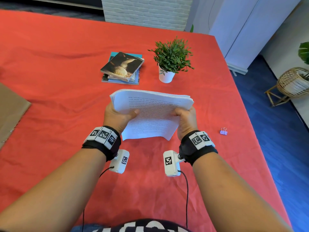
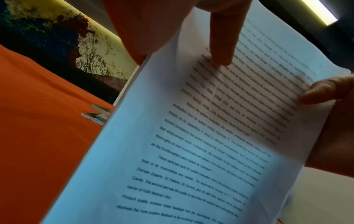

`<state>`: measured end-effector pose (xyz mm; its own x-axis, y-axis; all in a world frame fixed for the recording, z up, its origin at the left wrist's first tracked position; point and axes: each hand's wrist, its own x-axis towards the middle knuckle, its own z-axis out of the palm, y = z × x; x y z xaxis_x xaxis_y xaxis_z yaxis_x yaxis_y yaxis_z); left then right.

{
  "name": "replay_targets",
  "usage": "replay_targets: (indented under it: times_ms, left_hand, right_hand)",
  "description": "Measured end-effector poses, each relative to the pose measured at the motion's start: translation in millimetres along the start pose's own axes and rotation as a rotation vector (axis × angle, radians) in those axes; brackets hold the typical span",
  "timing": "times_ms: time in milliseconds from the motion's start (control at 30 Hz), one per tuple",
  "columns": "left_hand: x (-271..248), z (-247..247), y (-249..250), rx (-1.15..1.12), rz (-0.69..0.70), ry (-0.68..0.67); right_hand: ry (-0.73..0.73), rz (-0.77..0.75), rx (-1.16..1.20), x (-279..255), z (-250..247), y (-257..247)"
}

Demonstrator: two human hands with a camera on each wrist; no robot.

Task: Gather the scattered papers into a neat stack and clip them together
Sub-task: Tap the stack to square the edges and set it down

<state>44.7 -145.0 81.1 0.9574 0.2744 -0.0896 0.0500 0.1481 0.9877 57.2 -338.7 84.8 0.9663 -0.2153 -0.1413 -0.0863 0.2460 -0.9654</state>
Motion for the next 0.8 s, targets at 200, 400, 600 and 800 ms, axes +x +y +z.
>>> replay_targets:
  times_ms: [200,400,600,800]
  left_hand:
    - [1.4,-6.6,-10.0,0.055,-0.004,-0.030]
    - [3.2,-7.1,-10.5,0.085,-0.019,-0.079]
    - [5.5,-10.9,-17.9,0.123,-0.039,-0.075]
    - [0.5,-0.1,-22.9,0.204,0.013,-0.001]
  right_hand:
    - [-0.049,0.045,-0.025,-0.1,-1.7,4.5]
    - [-0.053,0.032,-0.015,-0.4,-1.6,0.2]
    - [-0.049,0.060,-0.015,2.9,-3.6,7.2]
    - [-0.107,0.064,-0.194,2.8,-11.6,28.6]
